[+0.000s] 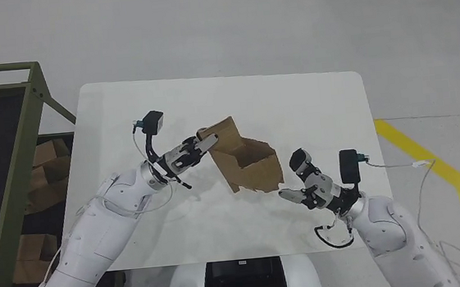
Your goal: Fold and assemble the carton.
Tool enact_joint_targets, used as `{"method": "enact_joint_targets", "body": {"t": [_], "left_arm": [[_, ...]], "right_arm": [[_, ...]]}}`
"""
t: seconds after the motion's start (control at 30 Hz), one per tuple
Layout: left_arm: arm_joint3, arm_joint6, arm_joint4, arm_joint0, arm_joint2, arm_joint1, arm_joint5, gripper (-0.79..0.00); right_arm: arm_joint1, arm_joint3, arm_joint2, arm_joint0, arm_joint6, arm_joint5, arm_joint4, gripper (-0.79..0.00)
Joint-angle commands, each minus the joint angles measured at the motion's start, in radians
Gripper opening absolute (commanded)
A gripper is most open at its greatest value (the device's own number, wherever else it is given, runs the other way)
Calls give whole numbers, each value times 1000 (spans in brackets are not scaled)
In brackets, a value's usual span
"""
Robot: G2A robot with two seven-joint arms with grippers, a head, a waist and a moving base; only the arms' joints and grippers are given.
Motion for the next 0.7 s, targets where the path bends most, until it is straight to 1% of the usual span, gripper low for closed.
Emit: {"method": "enact_joint_targets", "body": {"t": [0.0, 0.23, 0.67], "left_arm": [[3, -2, -1, -3, 2, -2, 2, -785], [14, -11, -11, -16, 9, -8, 14, -785], [24, -18, -17, -31, 19, -21, 32, -785]], "right_arm": [[-1, -3, -10, 6, 7, 13, -8, 0], [-4, -20, -43, 21, 18, 17, -57, 0], [-7, -70, -89, 5, -5, 37, -187, 0]]}}
